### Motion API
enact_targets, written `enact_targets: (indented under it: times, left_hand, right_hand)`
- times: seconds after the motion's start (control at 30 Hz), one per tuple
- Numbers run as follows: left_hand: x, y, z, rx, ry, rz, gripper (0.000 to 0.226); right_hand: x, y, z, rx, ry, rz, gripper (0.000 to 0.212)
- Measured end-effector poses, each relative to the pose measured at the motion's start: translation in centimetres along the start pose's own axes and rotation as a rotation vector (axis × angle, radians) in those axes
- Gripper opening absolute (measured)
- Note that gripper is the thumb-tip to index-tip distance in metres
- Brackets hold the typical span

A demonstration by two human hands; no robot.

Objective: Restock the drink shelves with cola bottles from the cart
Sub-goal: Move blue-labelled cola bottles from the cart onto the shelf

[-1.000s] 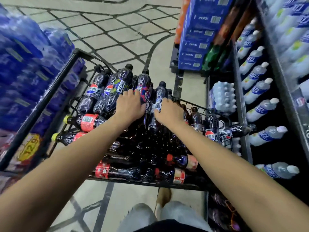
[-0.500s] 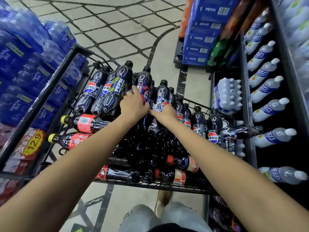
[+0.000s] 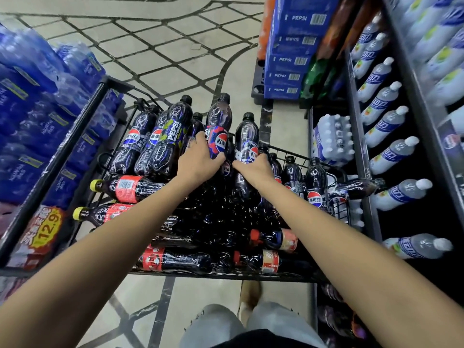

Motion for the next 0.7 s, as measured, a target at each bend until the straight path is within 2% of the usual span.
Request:
enact_targets:
  times: [0.23,0.47,0.57,0.7]
  left_hand:
    - [-1.7,-2.7,0.0,0.008,-0.244,0.041,0.053]
    - [-2.4,-7.9,-0.6,0.168,-0.396,0.199,0.051]
    - [-2.4,-11.0,-1.2,0.243,-0.417,0.264,0.049]
    - [-1.7,-15.6,-1.5,0.351,-0.43,0.375,0.047]
  right_hand:
    - [-1.4,-2.5,-2.7,-0.079,0.262,0.08,0.055]
    - [-4.5,-8.8,-5.1,-0.216,0.398,0.087,0.069]
    - [-6.5,-13.1,-5.0,-0.325,0.441,0.107,0.078]
    - [-9.5,-19.3,-4.6,-0.452,0.531,0.132,0.079]
Point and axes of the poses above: each hand's wrist, its own y-axis towards the middle knuckle, its own z-axis out of the palm, x = y × z, the point moved 3 cm from there along y, towards the middle knuckle, and after that the axes turned 11 degrees about -x, right-handed, at the moved point
